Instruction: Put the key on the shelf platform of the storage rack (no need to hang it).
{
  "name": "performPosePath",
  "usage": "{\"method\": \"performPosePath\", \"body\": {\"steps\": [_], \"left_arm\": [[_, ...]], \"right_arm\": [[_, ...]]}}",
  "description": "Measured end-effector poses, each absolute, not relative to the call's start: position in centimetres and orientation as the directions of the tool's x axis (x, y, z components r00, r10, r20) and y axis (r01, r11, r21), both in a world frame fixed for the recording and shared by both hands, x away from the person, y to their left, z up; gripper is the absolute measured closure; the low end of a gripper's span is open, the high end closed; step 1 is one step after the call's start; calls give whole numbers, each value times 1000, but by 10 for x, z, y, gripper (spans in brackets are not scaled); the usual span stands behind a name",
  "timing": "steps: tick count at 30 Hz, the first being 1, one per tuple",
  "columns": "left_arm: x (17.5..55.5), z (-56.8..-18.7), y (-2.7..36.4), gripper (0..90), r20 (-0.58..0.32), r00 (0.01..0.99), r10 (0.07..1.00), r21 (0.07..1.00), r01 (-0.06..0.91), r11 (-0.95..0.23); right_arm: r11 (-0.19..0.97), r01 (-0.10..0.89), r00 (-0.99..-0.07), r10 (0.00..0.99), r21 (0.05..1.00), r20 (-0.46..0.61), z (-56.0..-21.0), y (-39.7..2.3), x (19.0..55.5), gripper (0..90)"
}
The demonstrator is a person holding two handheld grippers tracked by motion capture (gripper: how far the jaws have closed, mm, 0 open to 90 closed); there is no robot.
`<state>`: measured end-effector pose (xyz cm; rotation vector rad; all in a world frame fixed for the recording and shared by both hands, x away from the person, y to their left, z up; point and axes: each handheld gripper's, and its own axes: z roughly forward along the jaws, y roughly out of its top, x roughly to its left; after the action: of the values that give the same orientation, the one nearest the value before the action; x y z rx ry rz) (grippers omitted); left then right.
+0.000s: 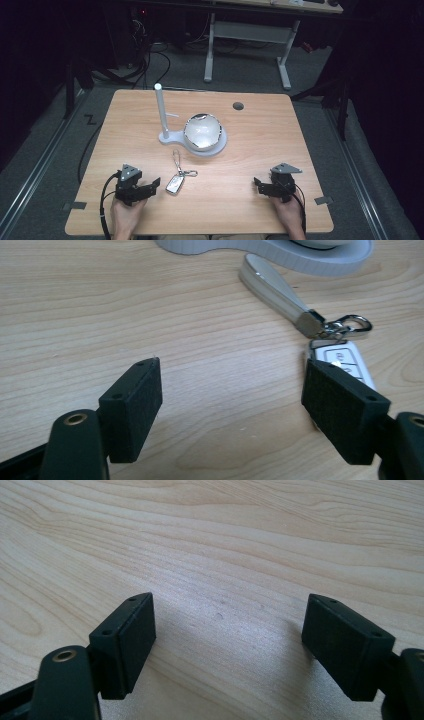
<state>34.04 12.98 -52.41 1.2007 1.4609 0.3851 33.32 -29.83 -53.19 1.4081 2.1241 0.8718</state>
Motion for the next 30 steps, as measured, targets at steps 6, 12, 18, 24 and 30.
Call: {"method": "performPosePath", "body": {"steps": [6, 12, 18, 24, 30], "left_arm": [[334, -521, 120, 245, -538, 203, 818, 790, 460, 406], [327, -517, 108, 246, -522, 235, 820, 801, 464, 377], [326, -518, 94, 256, -504, 263, 823, 809, 478, 343], [326, -521, 84, 263, -492, 279, 825, 809, 495, 316], [330, -524, 72, 274, -482, 287, 828, 809, 508, 295]], "right_arm": [[281, 644, -381, 924, 712, -19, -532, -298, 333, 219], [281, 644, -381, 924, 712, -19, -532, -298, 333, 219], [282, 644, -382, 924, 712, -21, -532, -298, 333, 219], [281, 644, -382, 924, 712, -19, -532, -298, 333, 219], [282, 643, -382, 924, 712, -21, -532, -298, 333, 219]]}}
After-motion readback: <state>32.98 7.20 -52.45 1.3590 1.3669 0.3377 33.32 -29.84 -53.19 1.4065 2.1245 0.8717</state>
